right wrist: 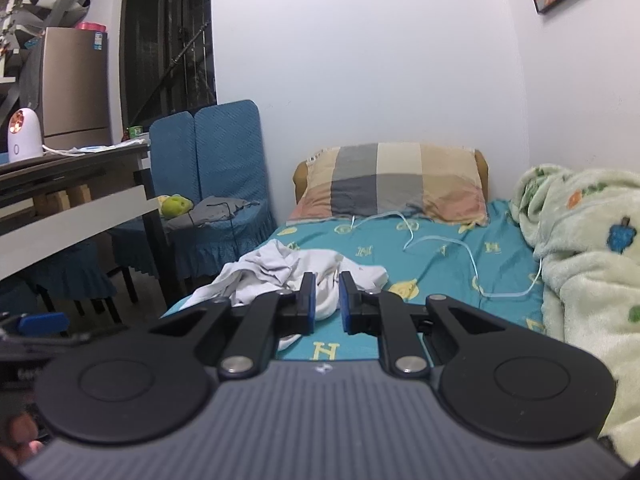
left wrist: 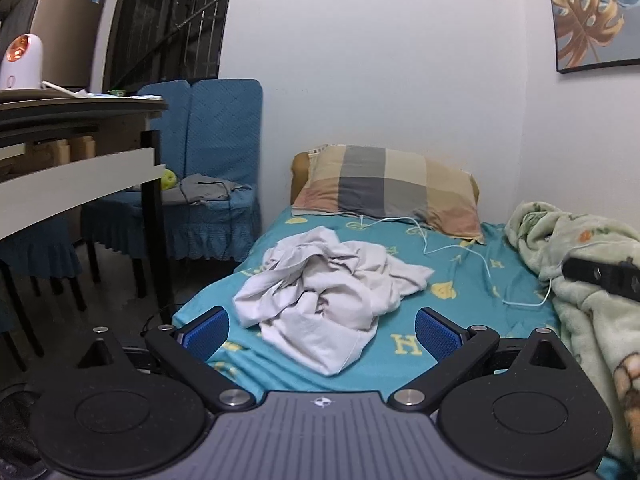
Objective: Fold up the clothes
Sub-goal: 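Grasp the white T-shirt with the right tool while the left tool grasps another edge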
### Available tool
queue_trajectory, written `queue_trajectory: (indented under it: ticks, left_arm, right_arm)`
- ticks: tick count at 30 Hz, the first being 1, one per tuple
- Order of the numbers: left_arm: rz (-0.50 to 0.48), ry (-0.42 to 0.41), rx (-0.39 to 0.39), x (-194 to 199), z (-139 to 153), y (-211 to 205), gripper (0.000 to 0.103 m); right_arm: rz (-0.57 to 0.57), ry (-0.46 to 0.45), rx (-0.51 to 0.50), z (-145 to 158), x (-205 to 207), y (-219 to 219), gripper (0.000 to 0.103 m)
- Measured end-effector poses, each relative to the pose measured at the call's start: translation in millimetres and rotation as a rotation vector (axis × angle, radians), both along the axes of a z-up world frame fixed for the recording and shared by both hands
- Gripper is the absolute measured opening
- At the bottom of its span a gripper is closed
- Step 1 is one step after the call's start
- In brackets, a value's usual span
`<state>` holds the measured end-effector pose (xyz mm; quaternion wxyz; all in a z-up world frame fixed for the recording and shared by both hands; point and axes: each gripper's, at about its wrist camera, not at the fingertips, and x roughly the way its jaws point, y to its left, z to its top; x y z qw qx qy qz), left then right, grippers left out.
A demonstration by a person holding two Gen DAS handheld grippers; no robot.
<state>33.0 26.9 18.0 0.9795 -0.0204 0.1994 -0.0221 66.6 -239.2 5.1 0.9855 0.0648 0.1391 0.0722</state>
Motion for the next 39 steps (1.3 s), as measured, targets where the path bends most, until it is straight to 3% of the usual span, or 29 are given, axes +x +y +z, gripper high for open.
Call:
queue_trajectory:
  ticks: [6,9,13,15,19,21,22,27,32,36,39]
  left_arm:
    - [-0.048,0.039,0.020,81.2,-0.2,-13.0,0.098]
    - [-0.092,0.048,0.089,141.4,-17.4,-22.8,0.096]
    - [-0.078,0.045,0.177,214.4,-50.8,-25.9,0.087]
    - [-0.070,0.082,0.160,245.6,-69.3,-15.3,0.073]
    - [-0.076,0.149,0.144,290.3,-101.9,4.7,0.056]
    - [-0.085,0.166,0.128,301.4,-110.6,12.8,0.008]
    - [-0.088,0.168,0.113,304.0,-112.1,16.5,0.006]
    - [-0.189,0.024,0.116,261.5,-77.9,-3.7,0.004]
    - [-0.298,-0.039,0.074,189.1,-30.0,-31.2,0.004]
    - [-0.365,-0.010,0.044,123.2,-12.0,-49.5,0.003]
    - [-0.446,0.027,0.064,62.5,-15.8,-67.8,0.003]
  right_arm:
    - [-0.007,0.034,0.068,-5.9,9.8,-14.3,0.016]
    - [-0.017,0.057,0.080,-16.4,18.2,-20.2,0.016]
    - [-0.020,0.106,0.100,-36.6,36.8,-29.2,0.016]
    - [-0.019,0.136,0.091,-48.7,48.1,-31.2,0.016]
    - [-0.003,0.180,0.111,-66.3,68.2,-31.1,0.015]
    - [0.012,0.191,0.108,-71.6,75.6,-26.1,0.015]
    - [0.018,0.198,0.107,-74.2,79.2,-24.5,0.015]
    - [0.015,0.201,0.103,-77.1,82.7,-23.0,0.015]
    - [0.011,0.170,0.117,-68.6,72.1,-25.2,0.015]
    - [0.014,0.138,0.129,-58.2,56.6,-28.8,0.015]
    - [0.039,0.120,0.152,-50.2,44.0,-32.0,0.015]
